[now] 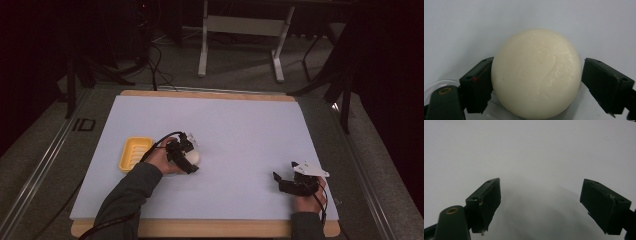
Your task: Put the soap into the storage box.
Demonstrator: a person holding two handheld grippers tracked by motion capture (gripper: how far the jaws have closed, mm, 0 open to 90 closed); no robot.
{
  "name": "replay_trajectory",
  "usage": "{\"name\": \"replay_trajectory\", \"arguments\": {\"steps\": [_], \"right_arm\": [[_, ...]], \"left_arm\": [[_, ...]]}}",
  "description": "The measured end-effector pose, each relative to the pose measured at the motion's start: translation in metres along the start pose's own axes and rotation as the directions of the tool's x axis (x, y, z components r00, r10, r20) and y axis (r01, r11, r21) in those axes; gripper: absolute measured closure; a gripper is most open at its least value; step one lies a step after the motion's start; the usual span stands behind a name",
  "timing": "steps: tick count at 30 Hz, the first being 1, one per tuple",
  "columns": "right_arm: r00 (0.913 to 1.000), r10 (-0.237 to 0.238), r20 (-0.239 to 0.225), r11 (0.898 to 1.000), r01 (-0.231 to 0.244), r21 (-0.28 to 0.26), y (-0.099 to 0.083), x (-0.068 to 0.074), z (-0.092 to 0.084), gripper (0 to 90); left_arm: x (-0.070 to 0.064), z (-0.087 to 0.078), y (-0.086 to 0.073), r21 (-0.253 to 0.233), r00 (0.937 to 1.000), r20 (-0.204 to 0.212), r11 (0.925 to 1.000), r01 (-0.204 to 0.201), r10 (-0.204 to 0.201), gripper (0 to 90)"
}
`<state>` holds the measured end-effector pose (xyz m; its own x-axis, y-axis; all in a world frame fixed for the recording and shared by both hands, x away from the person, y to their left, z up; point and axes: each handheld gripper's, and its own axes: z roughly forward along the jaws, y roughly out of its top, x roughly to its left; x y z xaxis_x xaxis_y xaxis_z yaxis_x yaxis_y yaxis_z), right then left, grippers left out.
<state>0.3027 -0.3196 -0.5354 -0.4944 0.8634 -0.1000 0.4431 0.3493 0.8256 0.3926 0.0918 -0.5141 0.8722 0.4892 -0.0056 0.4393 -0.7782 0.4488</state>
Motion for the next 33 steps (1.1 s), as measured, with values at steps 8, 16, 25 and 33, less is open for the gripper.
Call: {"name": "replay_trajectory", "arguments": {"steps": [8, 16, 25, 33], "right_arm": [[1.0, 0.0, -0.001, 1.0, 0.0, 0.002, 0.0, 0.0, 0.0, 16.6], [1.0, -0.001, -0.002, 1.0, 0.001, 0.003, 0.0, 0.0, 0.0, 16.5], [1.0, -0.001, -0.003, 1.0, 0.001, 0.003, 0.0, 0.0, 0.0, 16.5], [1.0, -0.001, -0.004, 1.0, 0.001, 0.002, 0.0, 0.0, 0.0, 16.5]], "left_arm": [[0.001, 0.001, 0.003, 0.031, 0.9998, -0.009, 0.9994, -0.015, 0.015, 20.3], [0.003, 0.001, 0.01, 0.088, 0.9997, -0.005, 0.9958, -0.024, 0.025, 24.7], [0.002, 0.001, 0.015, 0.133, 0.9994, -0.006, 0.9906, -0.034, 0.035, 24.9], [0.001, 0.001, 0.018, 0.145, 0.9989, -0.014, 0.9885, -0.042, 0.044, 25.1]]}}
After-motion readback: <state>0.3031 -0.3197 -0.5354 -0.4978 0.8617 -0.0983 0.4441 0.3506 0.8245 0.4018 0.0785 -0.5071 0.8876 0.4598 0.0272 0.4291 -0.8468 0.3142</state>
